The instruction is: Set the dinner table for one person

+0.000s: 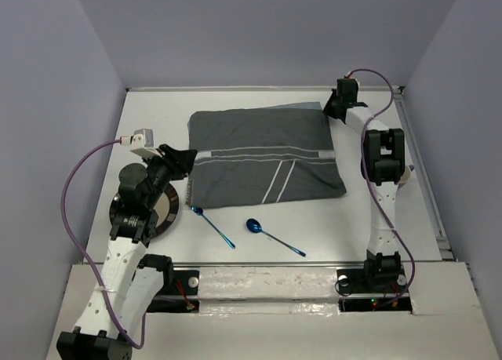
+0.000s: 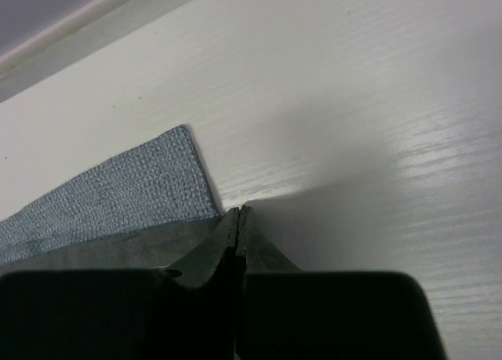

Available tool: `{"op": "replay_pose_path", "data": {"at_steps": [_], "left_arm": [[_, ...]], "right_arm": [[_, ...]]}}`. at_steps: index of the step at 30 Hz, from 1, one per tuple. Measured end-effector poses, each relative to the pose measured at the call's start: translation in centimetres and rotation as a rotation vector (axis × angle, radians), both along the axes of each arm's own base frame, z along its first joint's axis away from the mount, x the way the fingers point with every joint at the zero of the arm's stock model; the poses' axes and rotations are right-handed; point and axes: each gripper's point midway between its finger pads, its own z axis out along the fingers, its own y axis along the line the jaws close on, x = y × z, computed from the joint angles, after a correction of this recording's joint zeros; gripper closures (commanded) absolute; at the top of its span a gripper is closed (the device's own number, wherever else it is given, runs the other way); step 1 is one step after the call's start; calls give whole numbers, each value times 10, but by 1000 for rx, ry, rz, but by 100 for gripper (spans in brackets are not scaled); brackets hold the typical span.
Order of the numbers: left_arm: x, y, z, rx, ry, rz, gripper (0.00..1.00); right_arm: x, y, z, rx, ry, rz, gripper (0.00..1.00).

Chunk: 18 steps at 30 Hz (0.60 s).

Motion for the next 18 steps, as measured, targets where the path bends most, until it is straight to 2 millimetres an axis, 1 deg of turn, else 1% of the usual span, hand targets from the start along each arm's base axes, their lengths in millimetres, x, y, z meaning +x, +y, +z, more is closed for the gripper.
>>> {"op": "replay_pose_path", "data": {"at_steps": [8,14,18], "left_arm": [[1,0,-1,0,2,2,58],[1,2,-1,0,2,6,58],[1,2,-1,0,2,6,58]], "right_arm": [[-12,-2,7,2,-24,-11,100],[-11,-2,31,8,-113,-12,100],[-3,-2,49,6,-188,-11,100]]}}
